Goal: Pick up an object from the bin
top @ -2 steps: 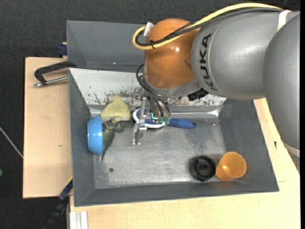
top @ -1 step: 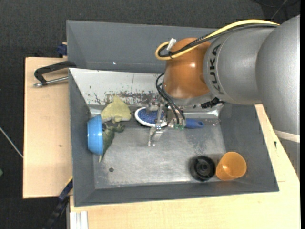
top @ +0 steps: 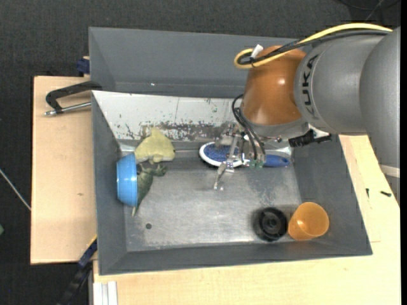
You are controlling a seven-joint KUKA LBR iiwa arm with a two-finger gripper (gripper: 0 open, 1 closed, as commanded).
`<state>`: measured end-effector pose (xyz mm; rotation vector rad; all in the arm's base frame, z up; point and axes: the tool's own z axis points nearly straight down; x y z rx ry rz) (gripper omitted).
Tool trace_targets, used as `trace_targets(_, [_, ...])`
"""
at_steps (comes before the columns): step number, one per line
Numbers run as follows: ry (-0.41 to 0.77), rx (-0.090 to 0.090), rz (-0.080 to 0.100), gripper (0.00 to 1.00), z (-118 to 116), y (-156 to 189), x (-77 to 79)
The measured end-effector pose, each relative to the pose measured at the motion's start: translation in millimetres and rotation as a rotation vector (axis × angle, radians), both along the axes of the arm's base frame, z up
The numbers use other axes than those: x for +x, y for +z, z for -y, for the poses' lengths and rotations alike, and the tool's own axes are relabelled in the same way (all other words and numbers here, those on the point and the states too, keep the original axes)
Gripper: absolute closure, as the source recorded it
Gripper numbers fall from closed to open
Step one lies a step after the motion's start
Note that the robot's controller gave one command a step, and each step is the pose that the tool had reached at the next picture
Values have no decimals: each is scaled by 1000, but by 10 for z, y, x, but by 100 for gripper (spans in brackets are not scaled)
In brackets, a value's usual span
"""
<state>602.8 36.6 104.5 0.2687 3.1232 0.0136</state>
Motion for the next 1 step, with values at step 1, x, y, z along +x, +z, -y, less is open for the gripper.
trace_targets(1, [-75, -1, 1, 0, 420, 4, -32])
